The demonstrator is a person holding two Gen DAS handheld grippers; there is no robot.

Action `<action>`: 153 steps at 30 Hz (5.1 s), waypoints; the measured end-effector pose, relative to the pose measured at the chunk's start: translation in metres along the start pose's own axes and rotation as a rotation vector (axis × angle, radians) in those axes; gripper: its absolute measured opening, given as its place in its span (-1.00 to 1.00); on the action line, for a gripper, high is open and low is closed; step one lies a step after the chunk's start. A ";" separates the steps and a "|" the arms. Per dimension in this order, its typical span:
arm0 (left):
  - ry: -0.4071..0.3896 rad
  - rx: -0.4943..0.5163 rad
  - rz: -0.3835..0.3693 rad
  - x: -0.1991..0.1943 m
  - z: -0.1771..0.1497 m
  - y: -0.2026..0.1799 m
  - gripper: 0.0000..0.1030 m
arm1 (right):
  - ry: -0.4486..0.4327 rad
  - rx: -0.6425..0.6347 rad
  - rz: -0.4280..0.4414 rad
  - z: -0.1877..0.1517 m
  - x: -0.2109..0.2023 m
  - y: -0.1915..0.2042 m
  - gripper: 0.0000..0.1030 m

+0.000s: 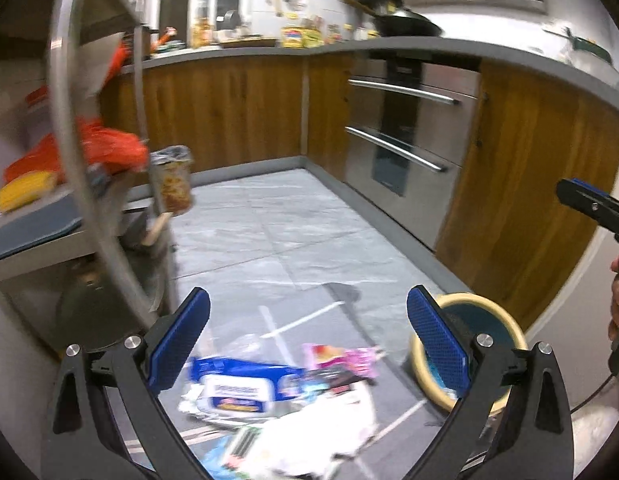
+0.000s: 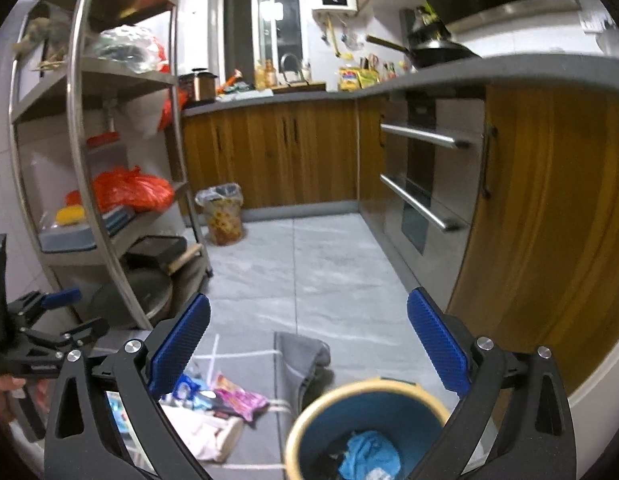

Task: Collect trash
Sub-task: 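Move both tools back over the remaining trash on the mat, then grasp the pink snack wrapper with the right gripper while the left grasps the wipes pack, then lift and carry the wipes pack and pink wrapper over the teal bin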

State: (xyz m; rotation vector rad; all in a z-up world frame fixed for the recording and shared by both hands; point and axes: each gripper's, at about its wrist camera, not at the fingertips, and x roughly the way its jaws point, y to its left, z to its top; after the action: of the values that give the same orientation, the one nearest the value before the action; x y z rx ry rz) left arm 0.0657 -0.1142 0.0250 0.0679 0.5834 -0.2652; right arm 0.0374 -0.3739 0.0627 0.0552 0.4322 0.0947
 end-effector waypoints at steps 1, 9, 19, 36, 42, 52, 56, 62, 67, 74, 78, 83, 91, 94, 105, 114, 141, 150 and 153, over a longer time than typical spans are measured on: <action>-0.004 -0.005 0.017 -0.004 -0.002 0.008 0.89 | 0.001 -0.001 0.012 0.001 0.001 0.007 0.91; 0.015 -0.104 0.137 -0.017 -0.022 0.080 0.89 | 0.084 0.033 0.125 0.002 0.039 0.067 0.91; 0.057 -0.152 0.197 -0.010 -0.049 0.129 0.89 | 0.242 0.087 0.146 -0.026 0.111 0.112 0.91; 0.153 -0.255 0.207 0.017 -0.072 0.159 0.89 | 0.503 -0.025 0.074 -0.090 0.189 0.107 0.91; 0.179 -0.210 0.201 0.031 -0.075 0.149 0.89 | 0.599 -0.060 0.068 -0.112 0.208 0.108 0.91; 0.292 -0.198 0.203 0.078 -0.094 0.159 0.89 | 0.737 0.004 0.037 -0.138 0.237 0.093 0.84; 0.321 -0.232 0.211 0.094 -0.099 0.170 0.89 | 0.781 -0.025 0.032 -0.146 0.247 0.095 0.60; 0.351 -0.240 0.200 0.117 -0.103 0.178 0.89 | 0.822 -0.077 0.052 -0.156 0.261 0.105 0.27; 0.400 -0.212 0.172 0.142 -0.113 0.177 0.89 | 0.900 -0.149 0.042 -0.171 0.274 0.117 -0.09; 0.482 -0.261 0.103 0.165 -0.133 0.188 0.78 | 0.919 -0.111 0.027 -0.168 0.284 0.113 -0.63; 0.537 -0.325 0.042 0.171 -0.146 0.192 0.52 | 0.930 -0.101 0.034 -0.170 0.285 0.111 -0.69; 0.579 -0.364 -0.008 0.170 -0.159 0.196 0.23 | 0.939 -0.107 0.050 -0.171 0.285 0.115 -0.69; 0.629 -0.427 -0.093 0.185 -0.171 0.193 -0.04 | 0.942 -0.099 0.063 -0.173 0.281 0.116 -0.69; 0.631 -0.487 -0.144 0.189 -0.176 0.201 -0.57 | 0.938 -0.095 0.068 -0.171 0.278 0.115 -0.69; 0.499 -0.394 -0.076 0.146 -0.136 0.178 -0.80 | 0.873 -0.060 0.112 -0.154 0.250 0.111 -0.83; 0.352 -0.278 -0.012 0.084 -0.086 0.147 -0.84 | 0.758 -0.040 0.138 -0.127 0.217 0.101 -0.88; 0.097 -0.019 0.157 -0.029 -0.026 0.099 -0.99 | 0.437 -0.052 0.188 -0.055 0.135 0.099 -0.88; 0.080 0.008 0.147 -0.038 -0.014 0.084 -0.99 | 0.358 -0.079 0.156 -0.038 0.107 0.078 -0.88; 0.066 0.021 0.125 -0.040 -0.007 0.075 -0.99 | 0.340 -0.120 0.113 -0.038 0.100 0.062 -0.88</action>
State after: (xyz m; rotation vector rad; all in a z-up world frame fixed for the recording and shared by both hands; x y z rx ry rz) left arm 0.0504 -0.0317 0.0403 0.1336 0.6396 -0.1481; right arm 0.1063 -0.3004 -0.0088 -0.0560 0.7621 0.2428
